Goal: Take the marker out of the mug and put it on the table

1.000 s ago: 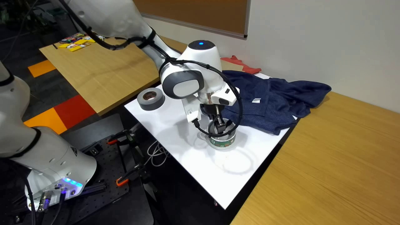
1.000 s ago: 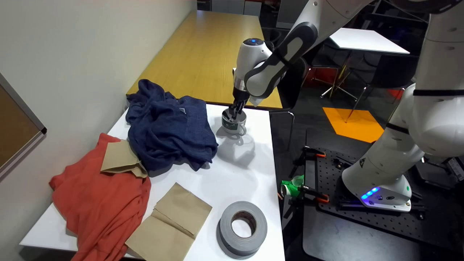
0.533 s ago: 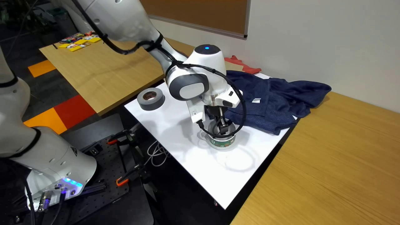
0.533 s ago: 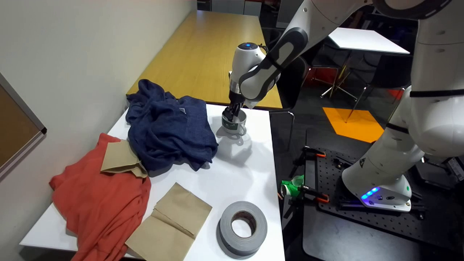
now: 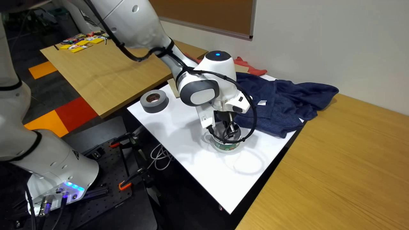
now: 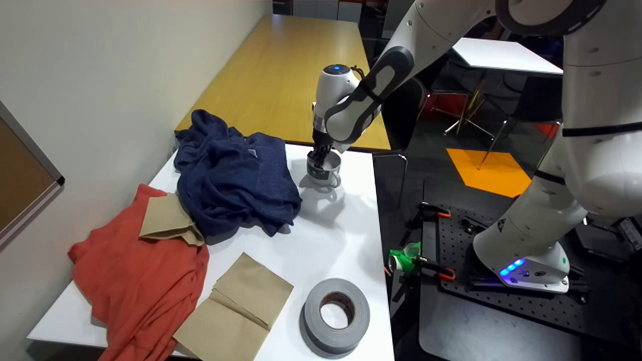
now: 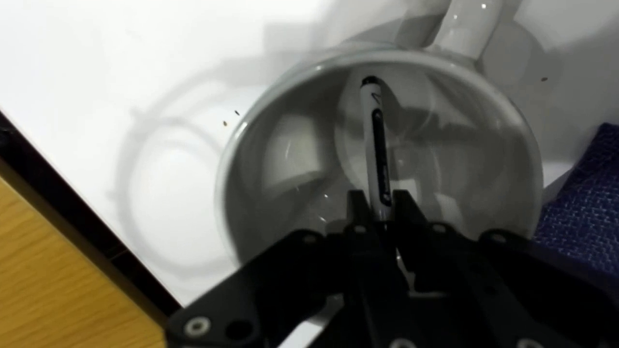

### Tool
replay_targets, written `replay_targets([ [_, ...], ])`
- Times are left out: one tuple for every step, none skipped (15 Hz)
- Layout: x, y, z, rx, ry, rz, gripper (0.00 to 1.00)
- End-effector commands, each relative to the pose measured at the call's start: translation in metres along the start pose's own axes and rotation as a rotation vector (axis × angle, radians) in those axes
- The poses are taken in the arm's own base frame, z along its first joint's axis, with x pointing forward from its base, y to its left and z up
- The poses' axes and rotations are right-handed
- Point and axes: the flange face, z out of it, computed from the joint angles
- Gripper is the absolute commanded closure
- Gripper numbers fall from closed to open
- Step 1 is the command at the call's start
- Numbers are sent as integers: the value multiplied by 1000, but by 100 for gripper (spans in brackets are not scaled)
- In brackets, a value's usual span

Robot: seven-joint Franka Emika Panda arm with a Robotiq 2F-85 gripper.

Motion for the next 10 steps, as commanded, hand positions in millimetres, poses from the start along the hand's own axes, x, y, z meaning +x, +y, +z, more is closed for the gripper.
replay_targets([
  [4,4,-4,18,33,4,100],
  [2,6,-9,21,35,17,99],
  [-1,9,-14,28,44,26,97],
  [-5,12,-22,31,57,41,97],
  [-7,14,-29,32,70,52,97],
  [-10,17,-40,35,91,58,97],
  [-13,19,-50,36,116,61,97],
  [-17,20,-62,39,140,62,97],
  [-20,20,-74,41,158,65,97],
  [-26,19,-88,45,183,58,97],
])
